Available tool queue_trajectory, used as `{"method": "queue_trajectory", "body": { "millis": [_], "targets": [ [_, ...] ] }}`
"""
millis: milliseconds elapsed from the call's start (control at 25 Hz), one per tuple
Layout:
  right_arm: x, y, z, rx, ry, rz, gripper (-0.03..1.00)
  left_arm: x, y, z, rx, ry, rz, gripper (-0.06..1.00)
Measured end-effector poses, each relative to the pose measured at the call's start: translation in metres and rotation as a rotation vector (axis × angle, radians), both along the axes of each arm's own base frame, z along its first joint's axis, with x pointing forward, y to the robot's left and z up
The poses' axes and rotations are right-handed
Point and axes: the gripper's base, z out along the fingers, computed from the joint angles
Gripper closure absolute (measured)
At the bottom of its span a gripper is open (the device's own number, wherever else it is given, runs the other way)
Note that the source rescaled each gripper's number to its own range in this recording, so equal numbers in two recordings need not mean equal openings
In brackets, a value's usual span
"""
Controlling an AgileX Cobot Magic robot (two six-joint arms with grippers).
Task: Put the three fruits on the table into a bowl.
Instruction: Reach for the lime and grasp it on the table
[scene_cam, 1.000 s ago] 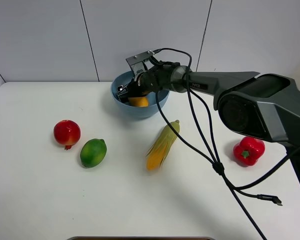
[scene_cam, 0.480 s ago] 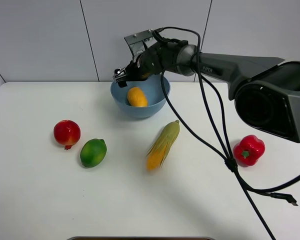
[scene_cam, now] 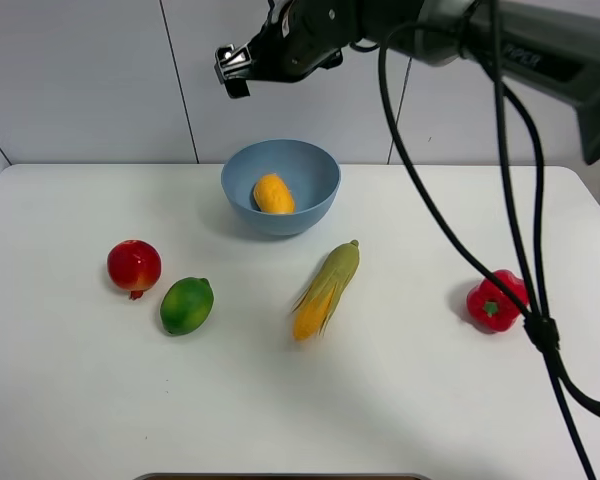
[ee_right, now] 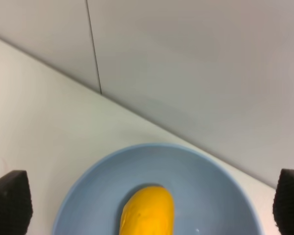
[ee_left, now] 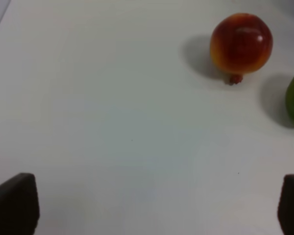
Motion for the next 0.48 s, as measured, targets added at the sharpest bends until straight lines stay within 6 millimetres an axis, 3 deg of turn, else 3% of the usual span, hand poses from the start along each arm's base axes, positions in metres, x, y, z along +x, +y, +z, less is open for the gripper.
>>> {"method": "queue_trajectory", "body": {
  "millis": [200,480],
  "targets": [
    [-0.028,-0.021,0.059,0.028,-0.056,-0.016,-0.03,0.0,0.0,0.0,0.0,0.0,0.0,-0.06],
    [-0.08,-0.07,0.139,0.031,-0.143,-0.068,-0.03,0.0,0.0,0.0,0.0,0.0,0.0,-0.06]
  ]
}}
